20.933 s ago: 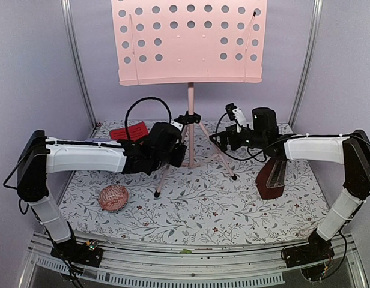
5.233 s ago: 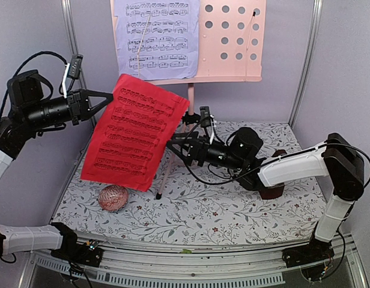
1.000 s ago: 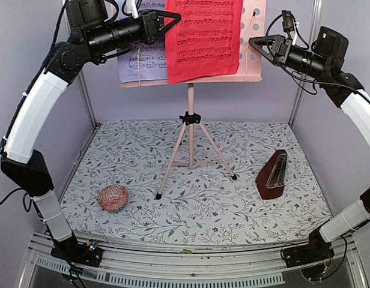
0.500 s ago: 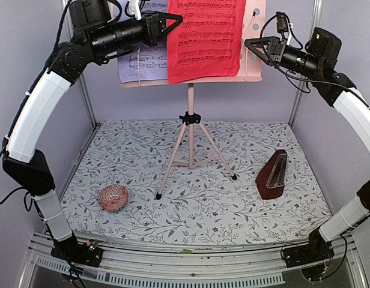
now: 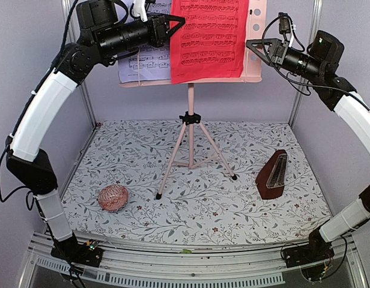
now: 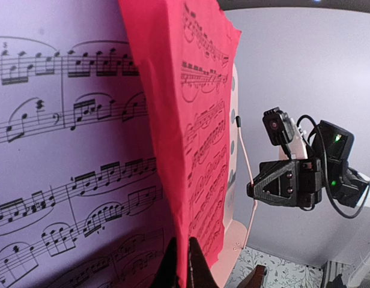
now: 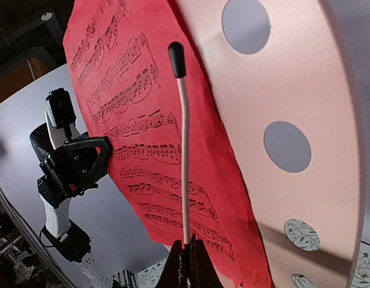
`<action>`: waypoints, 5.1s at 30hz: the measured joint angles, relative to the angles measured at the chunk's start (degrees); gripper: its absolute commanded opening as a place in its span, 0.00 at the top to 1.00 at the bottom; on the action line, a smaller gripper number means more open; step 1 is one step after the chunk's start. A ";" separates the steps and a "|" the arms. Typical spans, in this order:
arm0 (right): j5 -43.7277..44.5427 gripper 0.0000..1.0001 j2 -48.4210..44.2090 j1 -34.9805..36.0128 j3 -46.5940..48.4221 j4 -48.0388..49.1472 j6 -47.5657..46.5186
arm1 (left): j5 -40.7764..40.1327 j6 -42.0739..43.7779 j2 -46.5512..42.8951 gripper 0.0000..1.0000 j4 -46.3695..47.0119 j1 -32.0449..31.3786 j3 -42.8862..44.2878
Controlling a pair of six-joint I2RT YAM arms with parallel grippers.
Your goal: Set up the instrument practice props
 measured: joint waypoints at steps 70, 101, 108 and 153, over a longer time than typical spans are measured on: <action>-1.68 1.00 -0.94 0.83 -2.69 3.34 -5.75 | -1.44 6.43 9.73 0.91 6.69 -5.01 5.68; -1.53 0.61 -3.74 1.20 -5.57 1.73 -6.14 | -5.40 6.29 6.60 0.55 9.29 -5.09 2.40; -1.22 0.39 -6.82 1.27 -8.31 1.70 -6.16 | -4.92 5.18 0.48 0.38 10.32 -5.11 -2.36; 20.63 0.01 -4.57 13.49 -47.36 2.05 -10.32 | -20.98 -19.58 -36.54 0.07 24.04 -6.49 -95.23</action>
